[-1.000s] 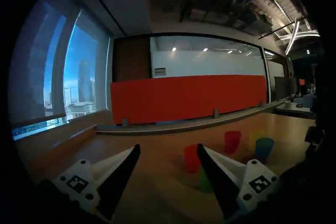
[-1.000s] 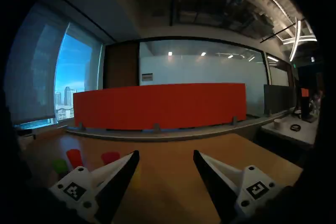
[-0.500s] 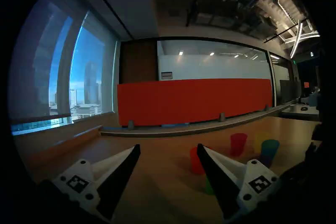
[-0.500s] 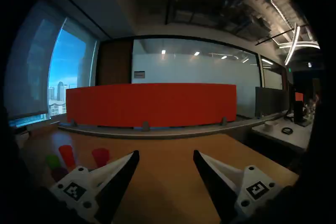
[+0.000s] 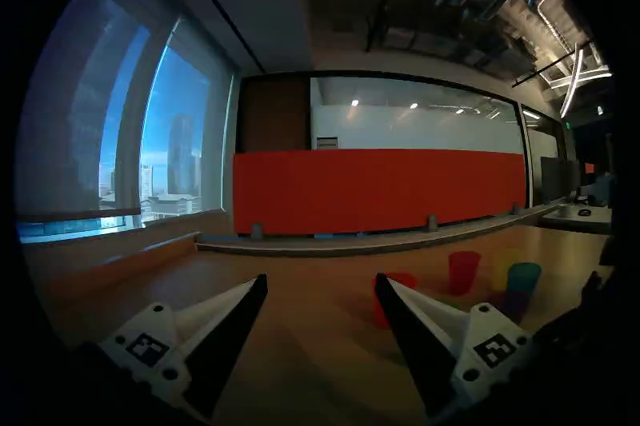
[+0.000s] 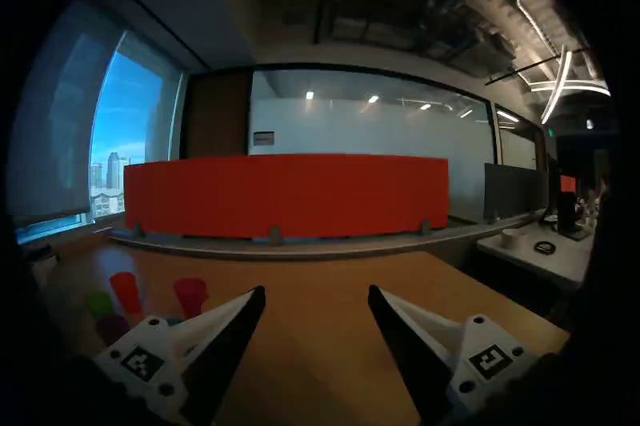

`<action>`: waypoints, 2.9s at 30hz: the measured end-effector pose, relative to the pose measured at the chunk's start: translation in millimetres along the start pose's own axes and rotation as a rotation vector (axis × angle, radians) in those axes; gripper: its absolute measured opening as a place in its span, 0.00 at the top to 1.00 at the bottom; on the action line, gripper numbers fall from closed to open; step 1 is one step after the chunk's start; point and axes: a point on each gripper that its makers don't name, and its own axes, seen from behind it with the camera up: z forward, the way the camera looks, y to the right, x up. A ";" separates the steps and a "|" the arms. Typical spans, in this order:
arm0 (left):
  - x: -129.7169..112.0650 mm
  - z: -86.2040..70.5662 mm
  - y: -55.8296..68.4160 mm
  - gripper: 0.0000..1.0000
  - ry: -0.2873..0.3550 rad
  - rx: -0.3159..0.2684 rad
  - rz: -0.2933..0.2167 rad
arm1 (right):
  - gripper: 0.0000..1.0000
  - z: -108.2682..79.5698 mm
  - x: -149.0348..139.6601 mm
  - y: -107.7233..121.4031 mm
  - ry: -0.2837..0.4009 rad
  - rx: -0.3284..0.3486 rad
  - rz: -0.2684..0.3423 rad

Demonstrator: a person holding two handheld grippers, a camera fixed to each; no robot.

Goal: Pour water

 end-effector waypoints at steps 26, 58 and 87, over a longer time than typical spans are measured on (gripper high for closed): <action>-25.3 7.3 1.0 0.00 -0.052 -0.007 -0.019 | 0.00 -1.3 5.5 -4.5 0.004 0.012 -0.013; -27.8 7.1 1.2 0.00 -0.054 -0.011 -0.016 | 0.01 13.1 -34.4 -6.1 0.070 0.075 -0.001; -27.8 6.7 0.5 0.00 -0.054 -0.011 -0.016 | 0.01 28.2 -57.6 -15.9 0.065 0.075 0.015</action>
